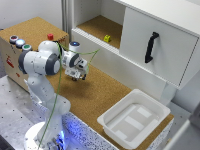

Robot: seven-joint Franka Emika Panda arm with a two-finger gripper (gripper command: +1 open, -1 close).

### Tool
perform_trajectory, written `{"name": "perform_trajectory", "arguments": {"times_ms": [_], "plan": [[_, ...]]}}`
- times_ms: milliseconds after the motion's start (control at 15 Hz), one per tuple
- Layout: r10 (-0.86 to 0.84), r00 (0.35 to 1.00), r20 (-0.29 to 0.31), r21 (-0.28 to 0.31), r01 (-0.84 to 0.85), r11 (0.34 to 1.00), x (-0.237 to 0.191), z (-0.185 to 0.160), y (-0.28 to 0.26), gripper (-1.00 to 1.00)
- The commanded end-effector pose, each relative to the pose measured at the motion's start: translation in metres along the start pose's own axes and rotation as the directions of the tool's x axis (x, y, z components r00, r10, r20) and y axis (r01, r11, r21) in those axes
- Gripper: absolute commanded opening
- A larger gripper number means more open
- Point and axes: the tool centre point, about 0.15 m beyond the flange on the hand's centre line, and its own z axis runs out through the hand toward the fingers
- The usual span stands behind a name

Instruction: Grasp the purple block and rotate it left

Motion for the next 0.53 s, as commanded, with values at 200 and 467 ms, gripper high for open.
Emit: {"name": "perform_trajectory", "arguments": {"times_ms": [200, 467], "plan": [[-0.301, 0.945, 0.129, -0.048, 0.310, 0.950, 0.021, -0.030, -0.009, -1.00], [-0.549, 0.822, 0.151, 0.020, 0.553, 0.833, 0.030, -0.032, -0.002, -1.00]]}}
